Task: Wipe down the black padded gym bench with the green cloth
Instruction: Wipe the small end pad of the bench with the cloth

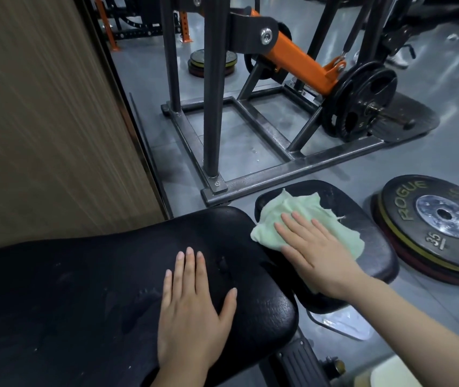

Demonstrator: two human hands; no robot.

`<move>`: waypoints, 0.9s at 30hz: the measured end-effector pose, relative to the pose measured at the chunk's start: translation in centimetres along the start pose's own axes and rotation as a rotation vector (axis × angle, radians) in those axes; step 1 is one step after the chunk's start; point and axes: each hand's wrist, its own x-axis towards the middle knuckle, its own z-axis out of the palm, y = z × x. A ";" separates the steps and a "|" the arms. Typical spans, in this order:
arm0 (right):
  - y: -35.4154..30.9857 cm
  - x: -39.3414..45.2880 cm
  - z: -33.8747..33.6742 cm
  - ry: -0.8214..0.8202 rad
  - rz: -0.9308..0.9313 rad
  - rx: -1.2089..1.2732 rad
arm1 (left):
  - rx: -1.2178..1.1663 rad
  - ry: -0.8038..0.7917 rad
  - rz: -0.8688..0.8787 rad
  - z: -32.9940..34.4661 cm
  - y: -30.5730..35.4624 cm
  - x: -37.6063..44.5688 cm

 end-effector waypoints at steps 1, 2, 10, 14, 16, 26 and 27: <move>0.0 0.5 -0.4 -0.014 0.010 0.018 | -0.003 -0.001 -0.002 0.0 0.0 0.0; 0.1 1.1 -0.5 -0.013 -0.005 -0.010 | -0.004 -0.001 -0.004 0.0 0.0 0.0; 0.6 -0.4 0.6 0.012 0.173 -0.093 | -0.011 -0.010 0.008 -0.1 -0.1 0.1; 0.9 -3.6 1.0 -0.002 0.257 -0.096 | -0.032 -0.024 0.003 -0.1 0.0 0.1; 1.3 -2.6 0.4 -0.026 0.277 -0.091 | -0.036 -0.016 0.002 0.0 0.0 0.2; 1.6 2.5 -0.2 -0.051 0.223 -0.150 | -0.047 -0.022 0.010 -0.2 0.1 0.2; 2.0 0.9 0.1 -0.020 0.109 -0.170 | -0.053 -0.019 0.011 -0.2 0.1 0.3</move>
